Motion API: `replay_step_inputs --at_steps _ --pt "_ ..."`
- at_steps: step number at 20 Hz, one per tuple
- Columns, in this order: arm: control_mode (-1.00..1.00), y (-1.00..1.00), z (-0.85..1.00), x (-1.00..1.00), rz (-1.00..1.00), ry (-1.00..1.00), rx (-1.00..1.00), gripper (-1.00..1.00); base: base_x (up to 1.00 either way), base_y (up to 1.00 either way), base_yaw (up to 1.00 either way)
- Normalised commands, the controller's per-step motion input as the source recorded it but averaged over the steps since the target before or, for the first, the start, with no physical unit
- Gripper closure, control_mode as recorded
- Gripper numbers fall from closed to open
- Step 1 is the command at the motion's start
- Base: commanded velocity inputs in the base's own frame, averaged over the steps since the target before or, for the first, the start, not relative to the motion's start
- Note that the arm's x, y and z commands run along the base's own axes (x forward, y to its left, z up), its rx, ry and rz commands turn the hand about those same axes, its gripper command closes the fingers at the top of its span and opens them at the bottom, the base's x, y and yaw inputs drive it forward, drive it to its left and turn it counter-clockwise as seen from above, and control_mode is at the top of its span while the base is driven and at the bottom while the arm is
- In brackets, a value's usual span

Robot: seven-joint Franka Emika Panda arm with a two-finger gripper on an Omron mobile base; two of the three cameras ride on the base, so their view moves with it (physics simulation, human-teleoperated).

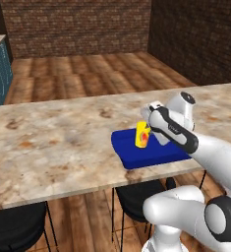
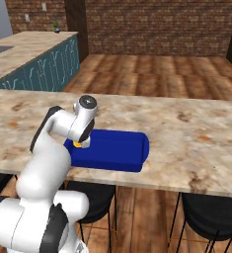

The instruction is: There is a tray on the dining counter. Grab the cup, mug, and pitcher and place them on the tray. The pitcher may be placed next to the tray if it cannot fit the tray.

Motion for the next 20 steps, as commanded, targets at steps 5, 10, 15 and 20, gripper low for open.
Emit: replay_step_inputs --at_steps 5,10,15,20 --pt "-1.0 0.16 -0.17 0.31 0.0 0.05 0.0 1.0 0.0 0.0 0.0" --pt "-1.0 0.06 -0.18 0.28 0.0 0.06 0.0 1.0 0.0 0.0 0.0" --pt "-1.0 0.0 -0.23 0.29 0.0 0.04 0.0 1.0 0.0 0.0 0.0" --pt "-1.0 0.0 -0.23 0.28 0.0 0.0 0.0 1.0 0.0 0.0 0.0"
